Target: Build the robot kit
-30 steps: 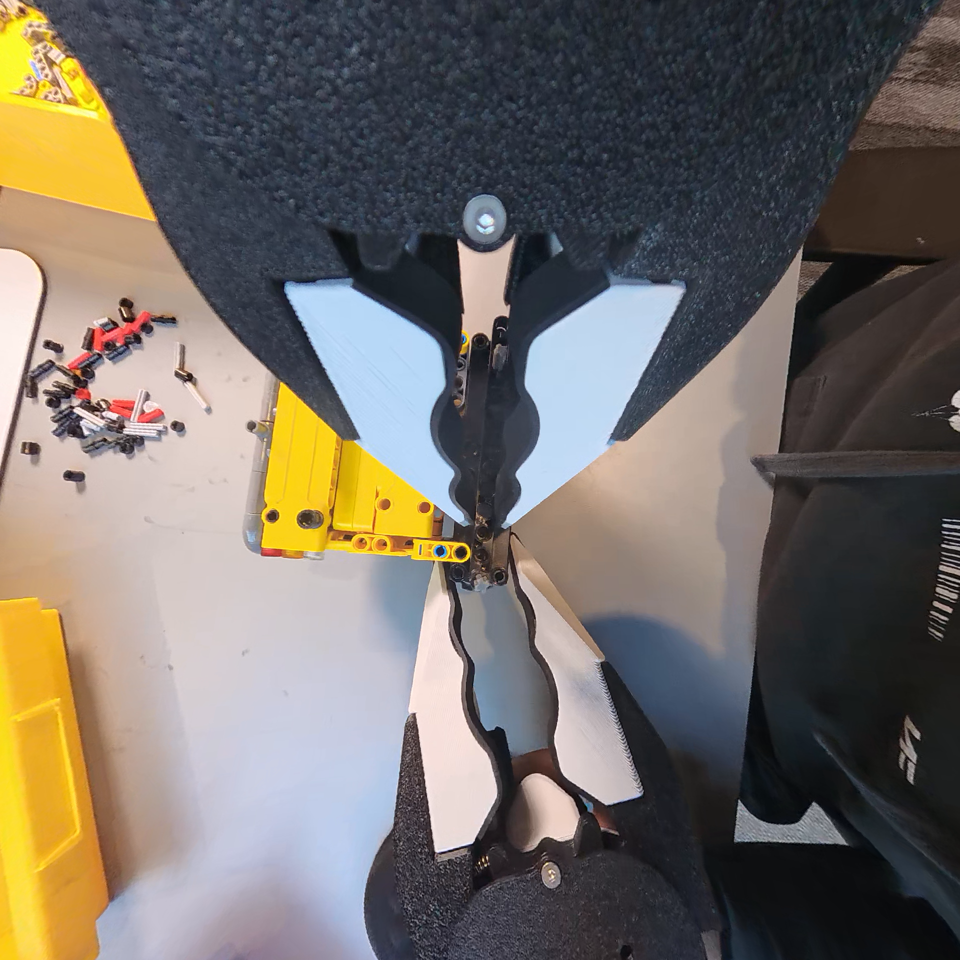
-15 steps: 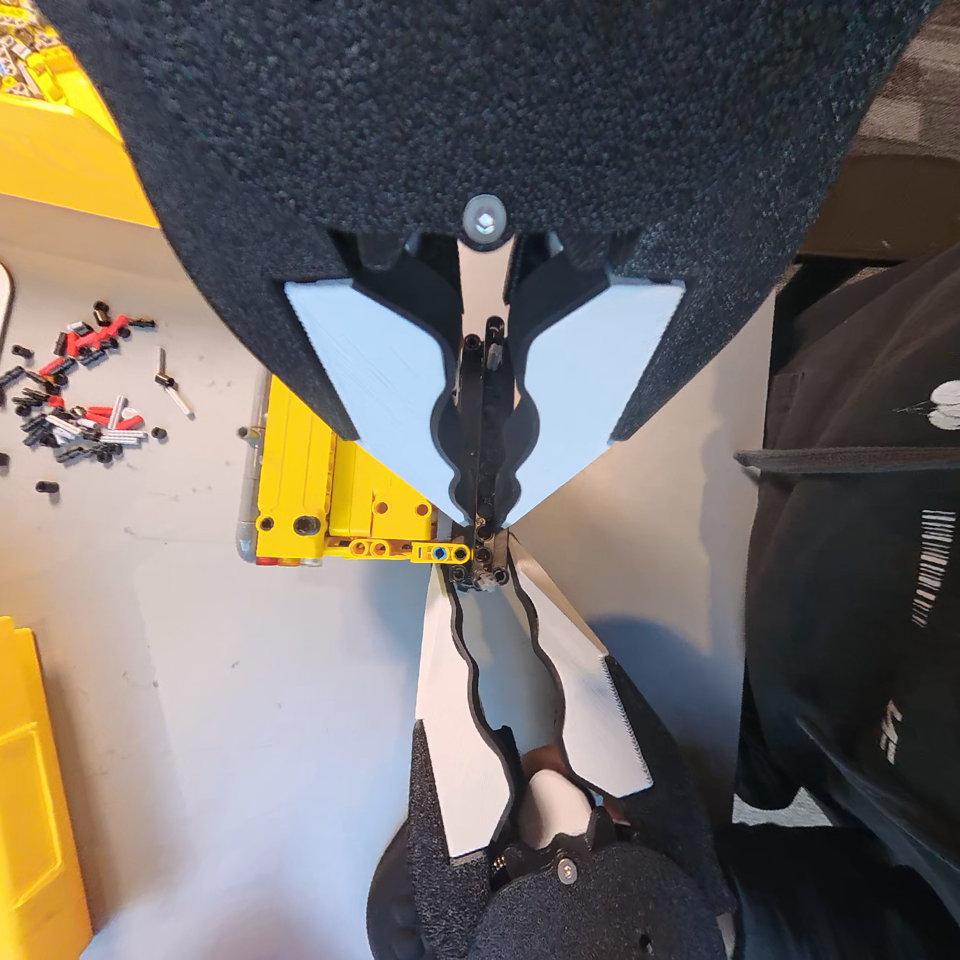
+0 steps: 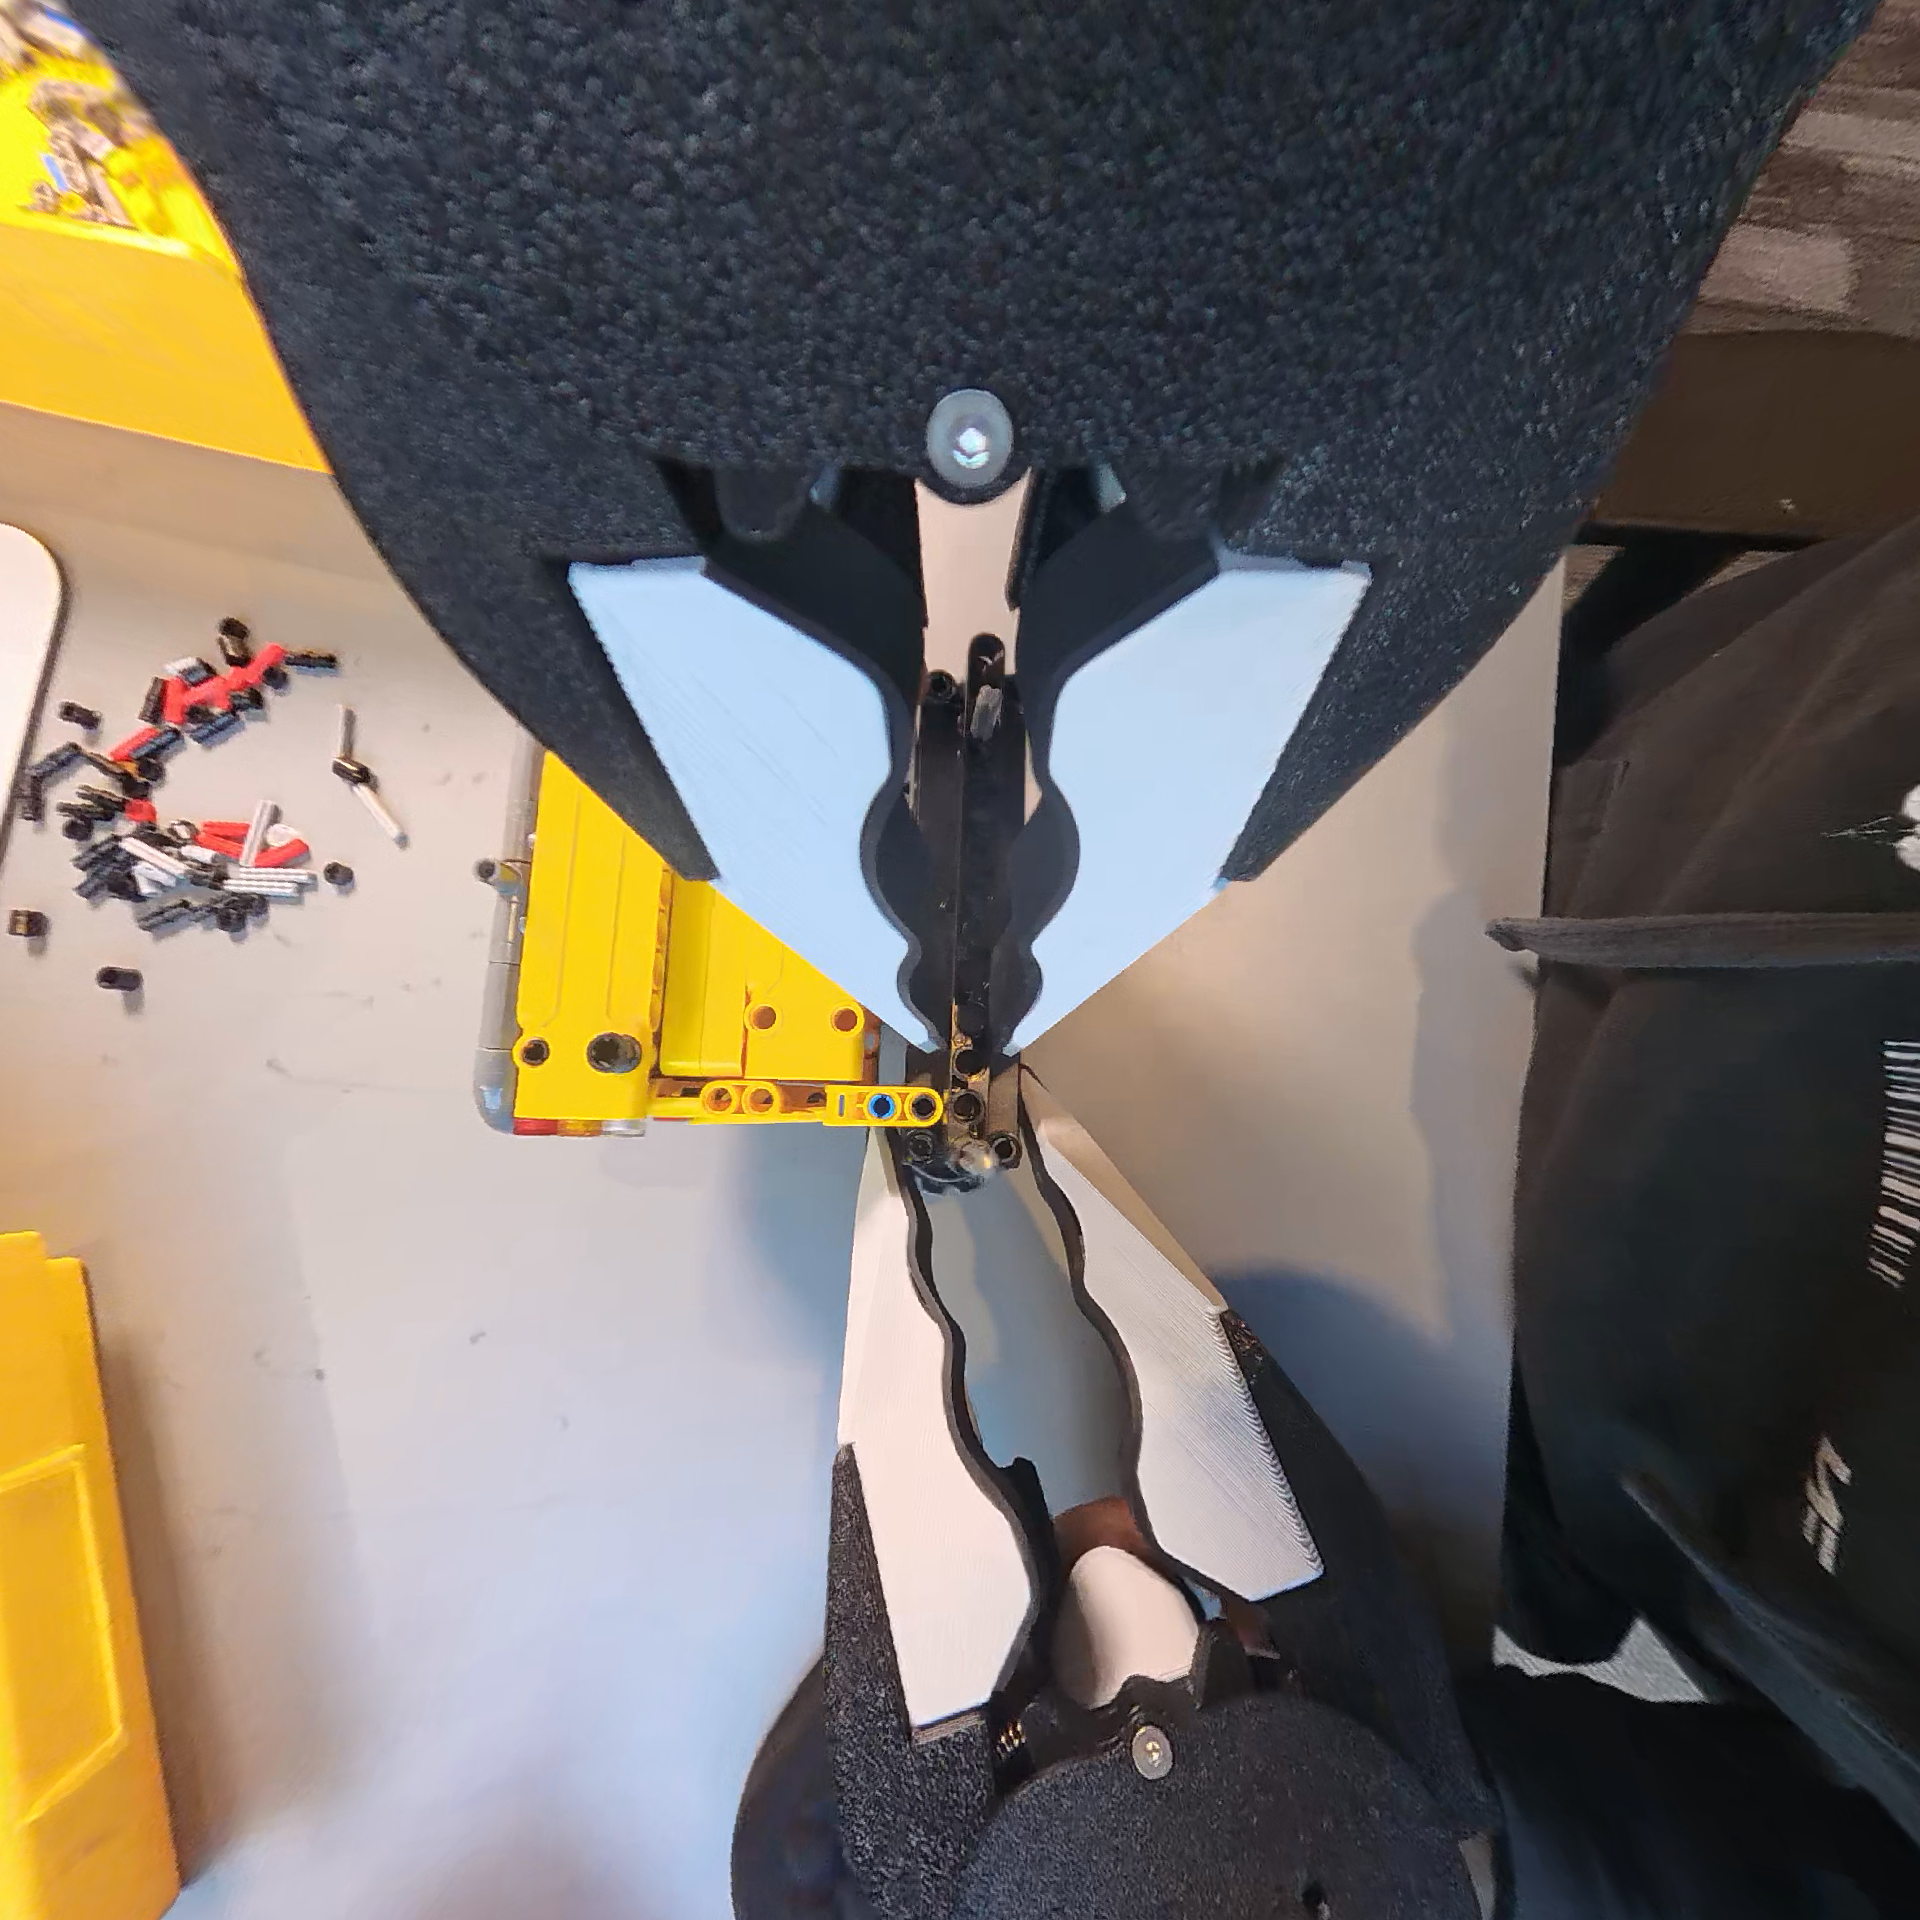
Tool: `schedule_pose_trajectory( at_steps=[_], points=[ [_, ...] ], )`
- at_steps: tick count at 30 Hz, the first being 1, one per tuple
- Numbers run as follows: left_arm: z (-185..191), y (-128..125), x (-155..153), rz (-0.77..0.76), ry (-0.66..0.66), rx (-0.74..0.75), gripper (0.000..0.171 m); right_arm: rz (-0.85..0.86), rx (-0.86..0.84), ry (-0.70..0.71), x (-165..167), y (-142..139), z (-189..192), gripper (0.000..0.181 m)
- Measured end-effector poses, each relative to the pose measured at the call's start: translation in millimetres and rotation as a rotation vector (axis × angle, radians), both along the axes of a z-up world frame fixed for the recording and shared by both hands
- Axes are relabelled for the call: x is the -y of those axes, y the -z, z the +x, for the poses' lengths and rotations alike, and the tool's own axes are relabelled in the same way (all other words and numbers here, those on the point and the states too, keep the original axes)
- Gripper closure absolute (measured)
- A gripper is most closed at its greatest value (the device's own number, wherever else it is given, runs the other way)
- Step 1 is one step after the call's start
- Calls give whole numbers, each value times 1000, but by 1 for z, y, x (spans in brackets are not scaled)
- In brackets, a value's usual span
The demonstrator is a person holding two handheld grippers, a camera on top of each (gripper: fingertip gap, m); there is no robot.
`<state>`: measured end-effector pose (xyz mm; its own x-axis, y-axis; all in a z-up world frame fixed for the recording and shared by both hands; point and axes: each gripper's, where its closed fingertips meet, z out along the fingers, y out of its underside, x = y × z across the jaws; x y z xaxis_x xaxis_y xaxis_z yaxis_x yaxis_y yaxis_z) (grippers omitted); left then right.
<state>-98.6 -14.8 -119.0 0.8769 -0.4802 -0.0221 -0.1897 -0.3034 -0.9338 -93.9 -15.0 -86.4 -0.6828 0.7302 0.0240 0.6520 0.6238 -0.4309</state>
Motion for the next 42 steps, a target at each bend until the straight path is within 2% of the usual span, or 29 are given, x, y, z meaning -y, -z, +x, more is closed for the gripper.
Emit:
schedule_pose_trajectory(
  at_steps=[13,29,33,36,42],
  points=[
    [-2,0,-2,-8,-2,27,146,-89,89,9,-2,0,-2,175],
    [-4,-1,-4,-32,-16,58,146,66,93,-5,-4,1,-6,175],
    [-6,-1,-5,-38,-15,86,146,-36,158,37,-5,1,-8,174],
    [-9,-1,-5,-45,-18,120,146,-79,147,67,-6,0,-15,174],
    [-7,-1,-4,-34,-14,119,145,-63,135,56,-5,8,-12,173]
  ],
)
